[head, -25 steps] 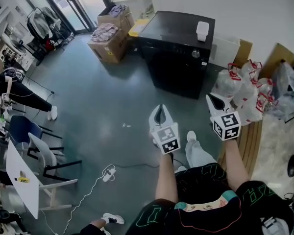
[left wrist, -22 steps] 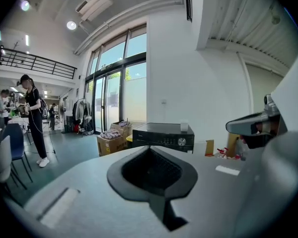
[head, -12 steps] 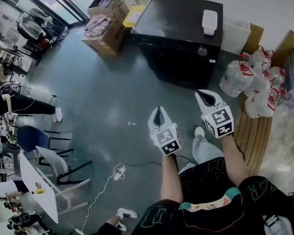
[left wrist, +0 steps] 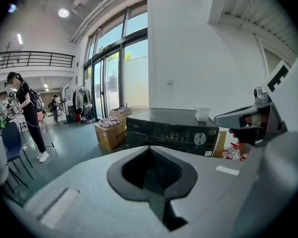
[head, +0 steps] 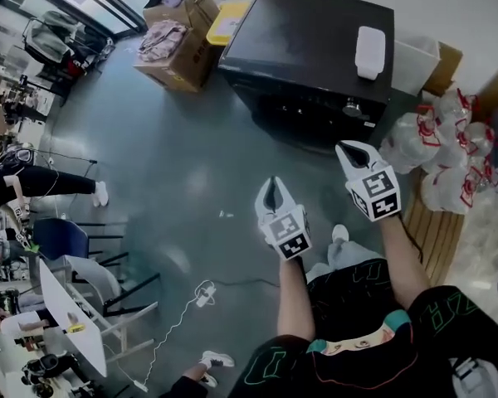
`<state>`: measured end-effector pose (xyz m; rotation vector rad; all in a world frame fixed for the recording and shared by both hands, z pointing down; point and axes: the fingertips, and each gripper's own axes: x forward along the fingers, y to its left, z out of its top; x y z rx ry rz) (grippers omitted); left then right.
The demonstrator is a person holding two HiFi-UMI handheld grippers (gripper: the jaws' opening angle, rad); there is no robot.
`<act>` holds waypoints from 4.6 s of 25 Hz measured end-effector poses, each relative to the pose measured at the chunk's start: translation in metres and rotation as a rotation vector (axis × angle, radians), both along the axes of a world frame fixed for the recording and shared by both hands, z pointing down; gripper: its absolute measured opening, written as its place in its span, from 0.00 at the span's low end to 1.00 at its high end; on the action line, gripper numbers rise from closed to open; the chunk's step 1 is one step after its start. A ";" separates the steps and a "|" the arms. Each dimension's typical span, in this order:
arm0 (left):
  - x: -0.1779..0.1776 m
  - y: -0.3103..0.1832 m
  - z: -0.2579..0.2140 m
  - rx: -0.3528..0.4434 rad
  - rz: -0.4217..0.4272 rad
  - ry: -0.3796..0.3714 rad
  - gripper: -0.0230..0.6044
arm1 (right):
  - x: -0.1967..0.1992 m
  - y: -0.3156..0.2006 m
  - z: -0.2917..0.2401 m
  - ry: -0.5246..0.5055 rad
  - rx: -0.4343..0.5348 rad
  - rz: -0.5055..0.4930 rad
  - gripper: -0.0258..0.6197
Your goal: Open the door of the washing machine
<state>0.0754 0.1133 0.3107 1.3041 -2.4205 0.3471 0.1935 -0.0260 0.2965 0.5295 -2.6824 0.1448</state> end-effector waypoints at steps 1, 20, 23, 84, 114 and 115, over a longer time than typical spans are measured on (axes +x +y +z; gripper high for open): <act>-0.005 -0.006 0.000 0.002 -0.006 -0.005 0.05 | -0.008 -0.007 -0.001 -0.006 0.003 -0.012 0.04; -0.156 -0.130 0.048 -0.066 0.143 0.018 0.05 | -0.155 -0.098 0.018 0.079 0.049 -0.019 0.04; -0.177 -0.149 0.089 -0.156 0.215 0.053 0.05 | -0.179 -0.106 0.043 0.108 0.006 -0.005 0.04; -0.247 -0.247 0.329 -0.603 1.068 -0.153 0.30 | -0.225 -0.118 0.249 0.869 0.245 -0.150 0.26; -0.228 -0.160 0.336 -0.651 0.958 -0.068 0.29 | -0.214 -0.062 0.249 0.870 0.042 -0.418 0.26; -0.224 -0.154 0.337 -0.653 0.944 -0.062 0.29 | -0.211 -0.058 0.250 0.869 0.045 -0.433 0.26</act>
